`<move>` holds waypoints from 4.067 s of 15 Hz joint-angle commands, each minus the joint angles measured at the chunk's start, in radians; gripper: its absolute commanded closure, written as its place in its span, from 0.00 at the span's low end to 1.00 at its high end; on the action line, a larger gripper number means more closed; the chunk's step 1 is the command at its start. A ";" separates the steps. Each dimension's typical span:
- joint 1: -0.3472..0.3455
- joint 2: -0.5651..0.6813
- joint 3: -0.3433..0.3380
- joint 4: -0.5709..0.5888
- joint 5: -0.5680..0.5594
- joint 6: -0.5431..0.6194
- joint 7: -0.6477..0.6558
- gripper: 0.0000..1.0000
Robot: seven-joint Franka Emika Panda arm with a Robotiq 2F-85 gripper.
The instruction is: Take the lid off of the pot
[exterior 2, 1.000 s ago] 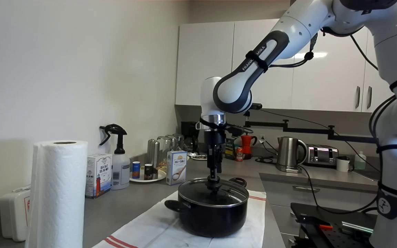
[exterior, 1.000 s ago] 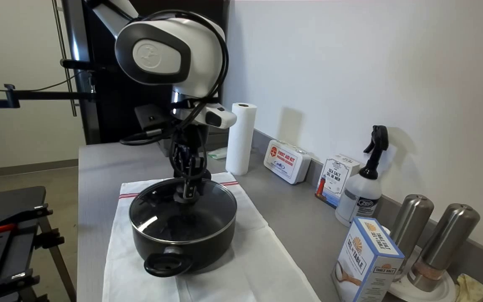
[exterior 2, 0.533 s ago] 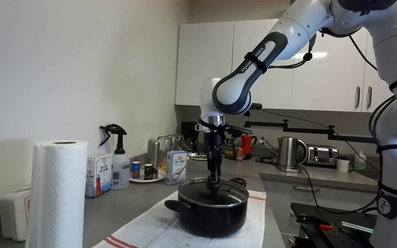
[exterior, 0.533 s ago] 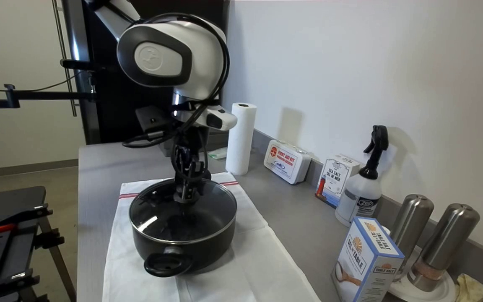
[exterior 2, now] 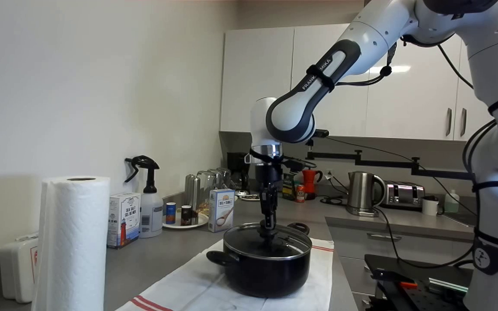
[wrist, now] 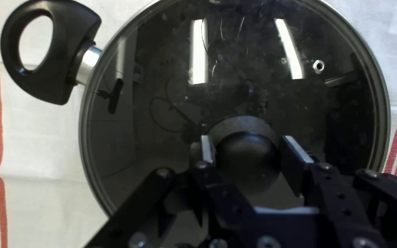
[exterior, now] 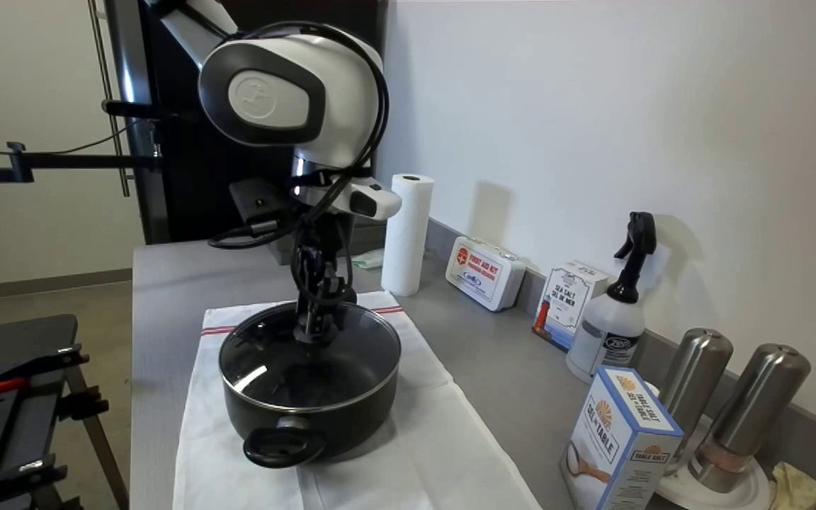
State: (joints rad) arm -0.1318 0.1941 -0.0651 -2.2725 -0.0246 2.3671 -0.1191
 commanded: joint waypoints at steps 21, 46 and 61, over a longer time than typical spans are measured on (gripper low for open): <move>0.165 -0.268 0.113 -0.167 -0.120 -0.076 0.030 0.76; 0.307 0.118 0.222 0.028 -0.164 0.047 0.018 0.76; 0.304 0.288 0.183 0.105 -0.185 0.181 -0.001 0.76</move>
State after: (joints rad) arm 0.1625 0.4646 0.1268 -2.1955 -0.1890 2.5380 -0.1094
